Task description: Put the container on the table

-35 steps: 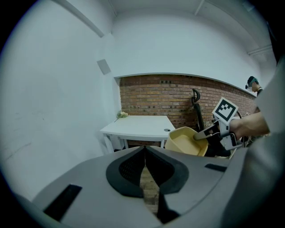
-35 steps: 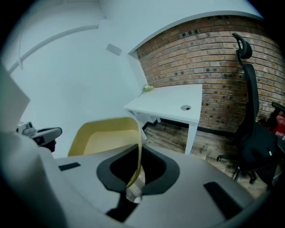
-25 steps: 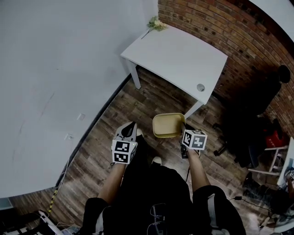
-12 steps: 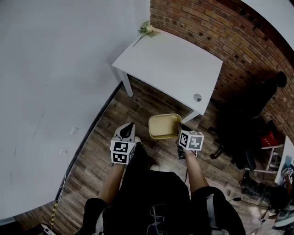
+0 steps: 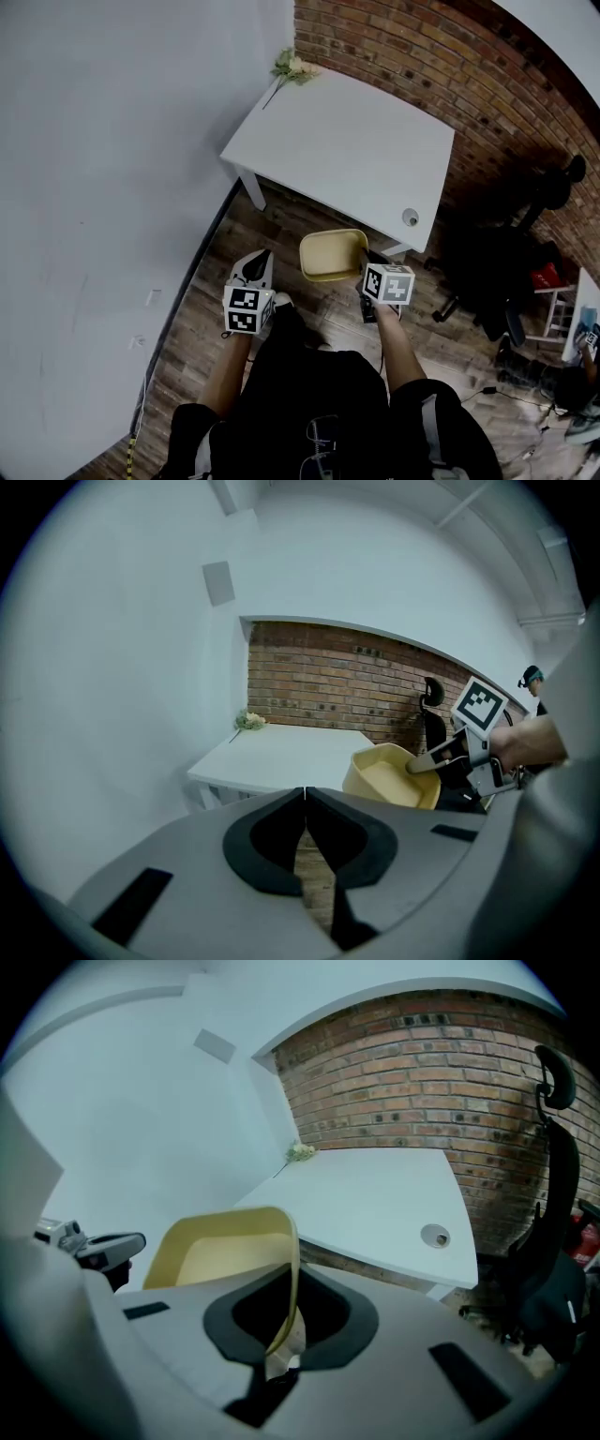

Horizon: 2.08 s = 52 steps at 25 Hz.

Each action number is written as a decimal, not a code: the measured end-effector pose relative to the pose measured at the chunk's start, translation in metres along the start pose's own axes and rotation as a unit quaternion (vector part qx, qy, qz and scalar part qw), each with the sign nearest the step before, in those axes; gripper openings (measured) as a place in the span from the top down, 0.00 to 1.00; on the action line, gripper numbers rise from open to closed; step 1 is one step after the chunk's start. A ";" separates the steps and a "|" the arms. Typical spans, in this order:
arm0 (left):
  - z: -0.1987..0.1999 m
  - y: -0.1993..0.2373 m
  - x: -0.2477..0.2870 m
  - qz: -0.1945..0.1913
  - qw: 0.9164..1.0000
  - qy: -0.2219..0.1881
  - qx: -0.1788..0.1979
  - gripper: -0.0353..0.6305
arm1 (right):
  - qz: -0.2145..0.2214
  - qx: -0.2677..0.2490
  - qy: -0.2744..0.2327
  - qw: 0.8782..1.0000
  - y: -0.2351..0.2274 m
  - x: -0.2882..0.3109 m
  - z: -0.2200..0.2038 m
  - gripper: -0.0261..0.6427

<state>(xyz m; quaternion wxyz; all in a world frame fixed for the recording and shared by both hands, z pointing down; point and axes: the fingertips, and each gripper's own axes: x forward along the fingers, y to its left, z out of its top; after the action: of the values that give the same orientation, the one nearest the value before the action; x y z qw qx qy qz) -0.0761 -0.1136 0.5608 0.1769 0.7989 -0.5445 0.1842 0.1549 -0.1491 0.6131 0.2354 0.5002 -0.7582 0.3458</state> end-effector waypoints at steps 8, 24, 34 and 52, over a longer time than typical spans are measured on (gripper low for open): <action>0.018 0.061 0.029 -0.014 1.000 0.007 -0.002 0.92 | -0.013 0.003 0.006 1.000 0.028 0.050 0.039 0.92; 0.019 0.145 0.060 -0.024 0.999 0.019 -0.014 0.92 | -0.025 0.010 0.008 1.000 0.076 0.127 0.088 0.92; 0.032 0.183 0.080 -0.008 1.000 0.019 -0.011 0.92 | -0.033 0.025 0.001 0.999 0.078 0.169 0.110 0.92; 0.089 0.272 0.160 -0.034 0.998 0.035 0.025 0.92 | -0.098 0.113 0.009 0.989 0.087 0.263 0.152 0.92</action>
<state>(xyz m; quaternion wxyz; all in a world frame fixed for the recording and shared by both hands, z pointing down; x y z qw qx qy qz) -0.2671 -0.3790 0.5836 0.1819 0.8142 -0.5055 0.2200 -0.0294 -0.3984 0.6737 0.2166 0.5926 -0.6593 0.4090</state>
